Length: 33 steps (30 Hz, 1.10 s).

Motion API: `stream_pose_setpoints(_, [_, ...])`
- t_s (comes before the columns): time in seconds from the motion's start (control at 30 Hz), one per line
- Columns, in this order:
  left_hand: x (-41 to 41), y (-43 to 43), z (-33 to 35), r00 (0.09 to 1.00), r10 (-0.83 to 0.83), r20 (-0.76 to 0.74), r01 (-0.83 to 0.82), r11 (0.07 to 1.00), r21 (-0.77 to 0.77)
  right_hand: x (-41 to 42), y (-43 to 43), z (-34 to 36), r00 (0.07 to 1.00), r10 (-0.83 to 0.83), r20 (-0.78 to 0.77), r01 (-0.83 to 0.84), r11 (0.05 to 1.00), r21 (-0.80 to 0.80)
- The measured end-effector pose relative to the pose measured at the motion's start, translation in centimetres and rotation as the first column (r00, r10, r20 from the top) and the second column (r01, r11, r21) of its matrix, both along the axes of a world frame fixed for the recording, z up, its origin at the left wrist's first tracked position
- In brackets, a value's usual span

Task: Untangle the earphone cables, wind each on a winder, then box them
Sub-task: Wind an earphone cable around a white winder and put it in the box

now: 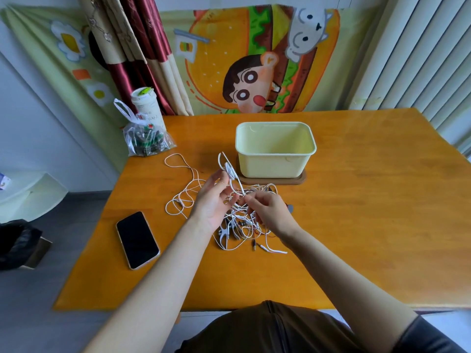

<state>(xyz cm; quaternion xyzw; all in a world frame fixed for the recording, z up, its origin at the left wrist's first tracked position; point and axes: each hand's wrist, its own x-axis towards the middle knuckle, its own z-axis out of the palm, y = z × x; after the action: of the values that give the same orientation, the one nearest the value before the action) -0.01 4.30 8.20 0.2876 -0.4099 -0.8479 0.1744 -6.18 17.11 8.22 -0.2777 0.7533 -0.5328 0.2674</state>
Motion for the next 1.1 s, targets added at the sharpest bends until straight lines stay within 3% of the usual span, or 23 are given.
stream_pose_setpoints(0.27, [0.1, 0.2, 0.2, 0.999, 0.033, 0.007, -0.033, 0.998, 0.059, 0.1, 0.0, 0.6, 0.997, 0.045, 0.064, -0.047, 0.998, 0.033])
stream_pose_setpoints(0.5, [0.1, 0.6, 0.5, 0.993, 0.099, 0.067, -0.096, 0.994, -0.043, -0.2, 0.0, 1.4, 0.992, 0.073, -0.099, -0.067, 0.996, 0.066])
stream_pose_setpoints(0.6, [0.2, 0.5, 0.0, 0.982, 0.134, 0.136, -0.085, 0.943, -0.321, -0.2, 0.0, 1.6, 0.967, 0.09, -0.24, -0.07, 0.993, 0.09])
stream_pose_setpoints(0.67, [0.3, 0.1, -0.3, 0.975, 0.133, 0.179, -0.012, 0.833, -0.554, -0.4, 0.1, 1.8, 0.951, 0.1, -0.294, -0.071, 0.992, 0.105])
stream_pose_setpoints(0.73, [0.5, -0.4, -0.6, 0.971, 0.113, 0.21, 0.062, 0.729, -0.681, -1.0, 0.1, 2.1, 0.944, 0.092, -0.316, -0.06, 0.992, 0.109])
stream_pose_setpoints(0.83, [0.8, -0.9, -0.6, 0.963, 0.068, 0.26, 0.155, 0.651, -0.743, -2.1, 0.2, 2.9, 0.934, 0.073, -0.35, -0.036, 0.993, 0.111])
stream_pose_setpoints(1.1, [1.5, -0.4, 0.4, 0.939, -0.251, 0.236, 0.345, 0.683, -0.644, -4.5, 0.5, 3.2, 0.904, -0.01, -0.428, 0.055, 0.994, 0.095])
